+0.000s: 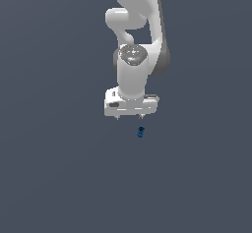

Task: Pick up the object and move it to a goal position.

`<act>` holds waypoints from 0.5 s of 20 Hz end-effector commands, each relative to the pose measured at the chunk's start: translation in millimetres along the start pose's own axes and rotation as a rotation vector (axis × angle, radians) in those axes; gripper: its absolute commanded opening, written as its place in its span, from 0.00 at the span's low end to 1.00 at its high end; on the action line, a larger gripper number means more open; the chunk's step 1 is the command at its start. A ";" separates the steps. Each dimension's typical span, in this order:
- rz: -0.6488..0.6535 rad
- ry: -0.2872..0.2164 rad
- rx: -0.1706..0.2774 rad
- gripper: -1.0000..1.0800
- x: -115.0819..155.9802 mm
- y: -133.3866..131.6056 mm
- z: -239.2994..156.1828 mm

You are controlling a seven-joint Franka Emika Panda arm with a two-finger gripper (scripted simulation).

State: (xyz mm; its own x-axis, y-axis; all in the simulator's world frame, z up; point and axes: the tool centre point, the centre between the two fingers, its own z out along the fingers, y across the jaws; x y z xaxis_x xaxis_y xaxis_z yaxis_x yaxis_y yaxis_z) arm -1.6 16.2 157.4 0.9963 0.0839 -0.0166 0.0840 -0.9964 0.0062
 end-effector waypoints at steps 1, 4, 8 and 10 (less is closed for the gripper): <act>-0.011 -0.002 0.005 0.96 0.2 -4.0 1.1; -0.007 -0.002 0.004 0.96 0.1 -2.9 0.7; -0.022 -0.001 0.003 0.96 1.1 -5.7 4.0; -0.043 0.000 0.003 0.96 2.4 -9.7 8.9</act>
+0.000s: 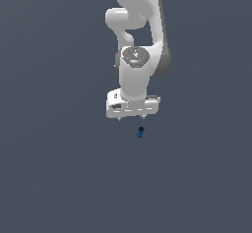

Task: Pick up the object and move it to a goal position.

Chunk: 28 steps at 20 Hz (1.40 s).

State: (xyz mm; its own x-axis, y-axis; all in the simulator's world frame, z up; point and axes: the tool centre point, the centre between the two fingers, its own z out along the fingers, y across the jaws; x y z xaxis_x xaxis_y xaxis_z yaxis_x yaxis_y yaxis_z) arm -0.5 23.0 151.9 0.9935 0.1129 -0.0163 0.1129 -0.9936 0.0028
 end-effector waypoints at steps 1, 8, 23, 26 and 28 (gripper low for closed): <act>-0.028 0.001 -0.001 0.96 1.6 -5.6 6.9; -0.173 0.011 -0.001 0.96 9.3 -33.8 41.0; -0.243 0.015 0.001 0.96 11.3 -48.7 71.6; -0.245 0.016 0.001 0.96 11.1 -48.9 88.3; -0.246 0.016 0.001 0.96 11.1 -49.2 97.9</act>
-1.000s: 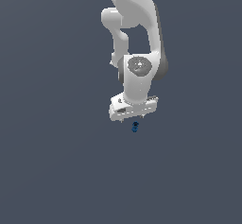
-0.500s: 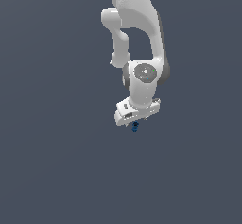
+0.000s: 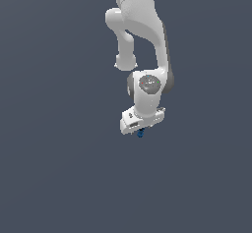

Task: Pick up the object and move it to a goal position.

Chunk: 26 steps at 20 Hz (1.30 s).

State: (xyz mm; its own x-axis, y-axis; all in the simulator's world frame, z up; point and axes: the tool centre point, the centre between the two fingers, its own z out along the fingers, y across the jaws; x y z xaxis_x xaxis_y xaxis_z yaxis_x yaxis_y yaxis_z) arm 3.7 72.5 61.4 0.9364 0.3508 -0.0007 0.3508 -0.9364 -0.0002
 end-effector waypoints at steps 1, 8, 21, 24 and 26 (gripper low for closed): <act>-0.002 0.001 0.000 0.96 -0.1 -0.4 11.3; -0.002 0.001 0.000 0.00 1.1 0.0 18.5; -0.002 0.001 0.000 0.00 -0.4 -0.1 15.3; -0.002 0.001 0.000 0.00 -3.7 -0.1 8.4; -0.002 0.001 0.000 0.00 -6.9 -0.2 1.8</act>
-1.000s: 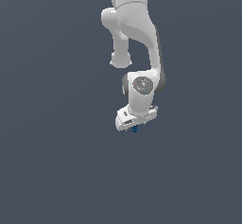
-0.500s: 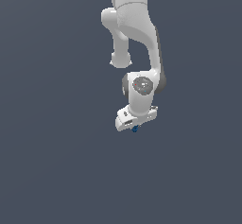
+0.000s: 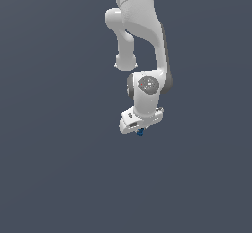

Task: Pick up the object and move it to a goal position.

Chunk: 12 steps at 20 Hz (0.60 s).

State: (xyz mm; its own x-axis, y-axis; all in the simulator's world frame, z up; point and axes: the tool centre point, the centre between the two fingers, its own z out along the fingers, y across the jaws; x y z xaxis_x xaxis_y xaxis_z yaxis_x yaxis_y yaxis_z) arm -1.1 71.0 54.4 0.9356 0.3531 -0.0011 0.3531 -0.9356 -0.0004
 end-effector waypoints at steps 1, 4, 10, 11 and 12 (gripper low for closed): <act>0.000 0.001 0.000 0.00 -3.8 0.1 -9.1; 0.000 0.001 0.000 0.00 -10.8 -0.1 -23.5; 0.000 0.001 -0.001 0.00 -30.3 -0.6 -64.5; 0.000 0.001 -0.001 0.00 -34.3 -0.7 -72.8; 0.000 0.001 -0.001 0.00 -38.3 -0.7 -81.2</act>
State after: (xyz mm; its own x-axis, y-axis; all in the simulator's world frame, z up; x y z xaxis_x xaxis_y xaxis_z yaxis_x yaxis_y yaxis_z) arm -31.6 60.2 123.0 0.9355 0.3532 -0.0008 0.3532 -0.9355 0.0001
